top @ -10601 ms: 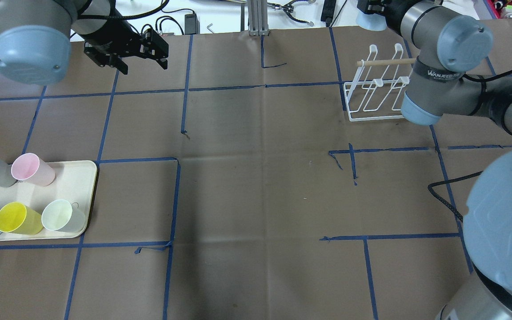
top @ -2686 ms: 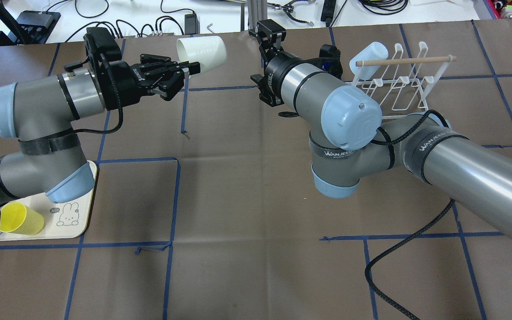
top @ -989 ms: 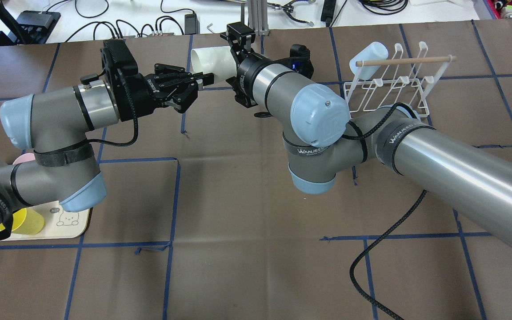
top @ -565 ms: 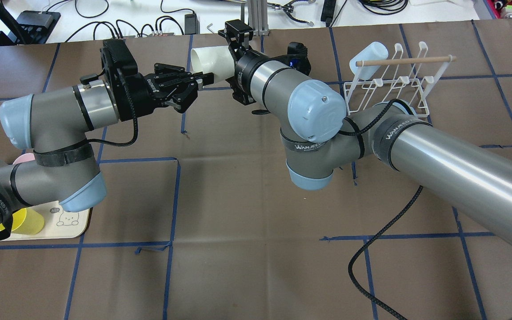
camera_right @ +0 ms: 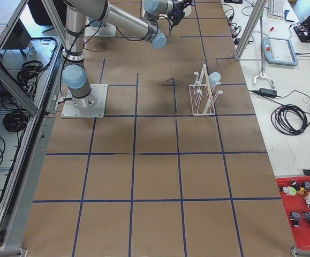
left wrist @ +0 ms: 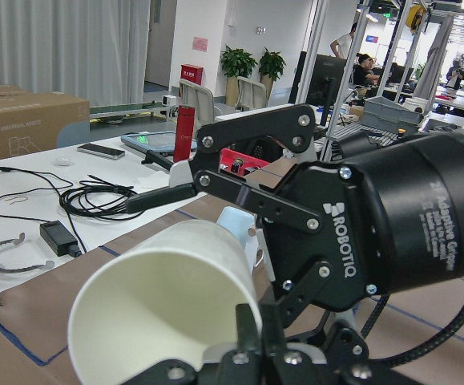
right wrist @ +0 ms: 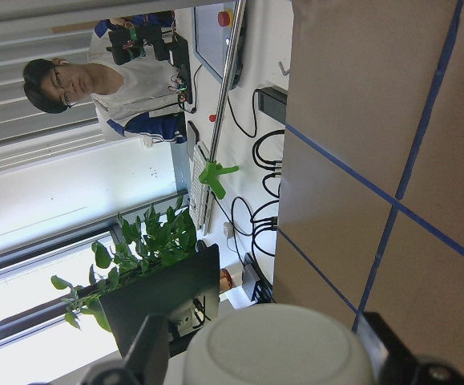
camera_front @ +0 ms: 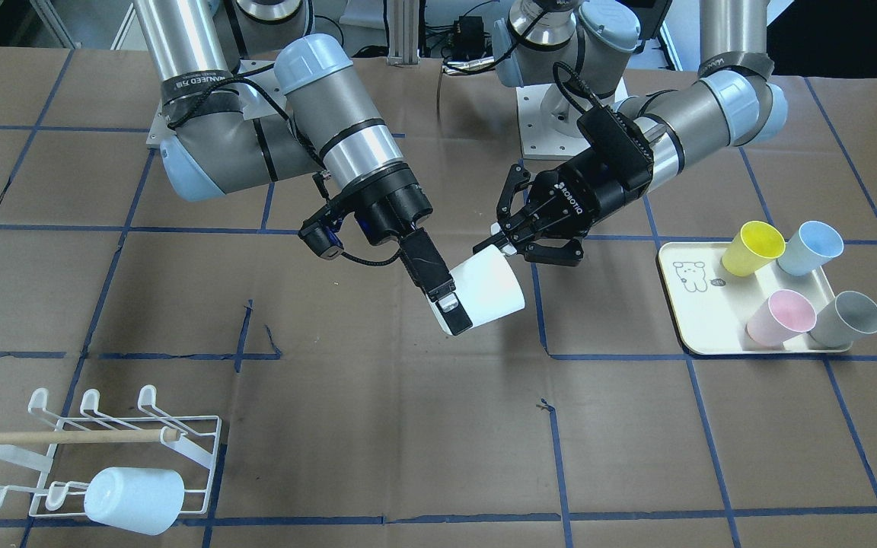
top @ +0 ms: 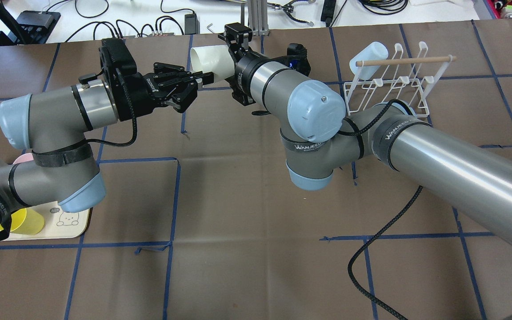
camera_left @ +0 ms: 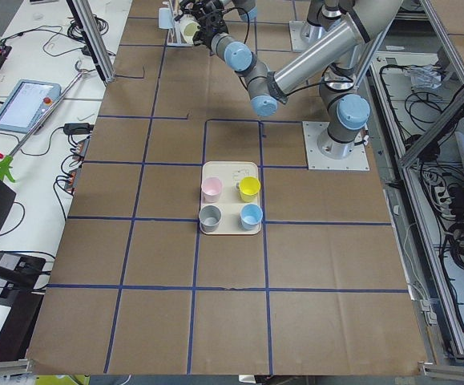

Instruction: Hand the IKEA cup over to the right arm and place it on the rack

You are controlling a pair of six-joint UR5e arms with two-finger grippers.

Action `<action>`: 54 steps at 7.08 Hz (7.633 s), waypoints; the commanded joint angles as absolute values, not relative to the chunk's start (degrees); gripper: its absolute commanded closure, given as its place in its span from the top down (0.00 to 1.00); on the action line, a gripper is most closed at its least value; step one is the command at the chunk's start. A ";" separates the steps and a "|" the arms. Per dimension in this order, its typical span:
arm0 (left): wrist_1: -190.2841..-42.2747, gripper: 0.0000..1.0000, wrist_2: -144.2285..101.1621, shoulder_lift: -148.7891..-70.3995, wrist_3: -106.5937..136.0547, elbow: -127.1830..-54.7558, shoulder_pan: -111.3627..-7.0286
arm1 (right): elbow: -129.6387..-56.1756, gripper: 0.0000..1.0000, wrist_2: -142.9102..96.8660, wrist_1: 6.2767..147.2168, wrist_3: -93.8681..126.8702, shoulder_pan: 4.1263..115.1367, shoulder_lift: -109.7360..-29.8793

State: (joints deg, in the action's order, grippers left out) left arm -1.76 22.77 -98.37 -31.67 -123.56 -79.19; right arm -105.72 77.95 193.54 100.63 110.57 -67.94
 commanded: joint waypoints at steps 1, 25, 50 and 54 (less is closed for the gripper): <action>-1.76 0.08 22.76 -98.17 -31.64 -123.57 -79.19 | -105.73 0.66 77.78 193.54 100.63 110.57 -67.94; -66.07 0.99 92.01 -98.26 -6.02 -94.62 -84.45 | -102.23 0.07 77.61 194.41 26.70 81.85 -68.12; -84.73 0.99 90.00 -90.97 -1.76 -92.81 -86.66 | -103.01 0.08 78.40 213.75 -2.99 71.89 -52.38; -84.73 0.99 89.91 -90.88 -1.84 -92.99 -86.66 | -103.62 1.00 79.80 212.78 -3.08 72.07 -52.91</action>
State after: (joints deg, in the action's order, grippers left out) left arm -84.73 89.92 -90.89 -1.78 -92.89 -86.66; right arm -103.63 79.38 213.11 -3.09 72.03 -52.80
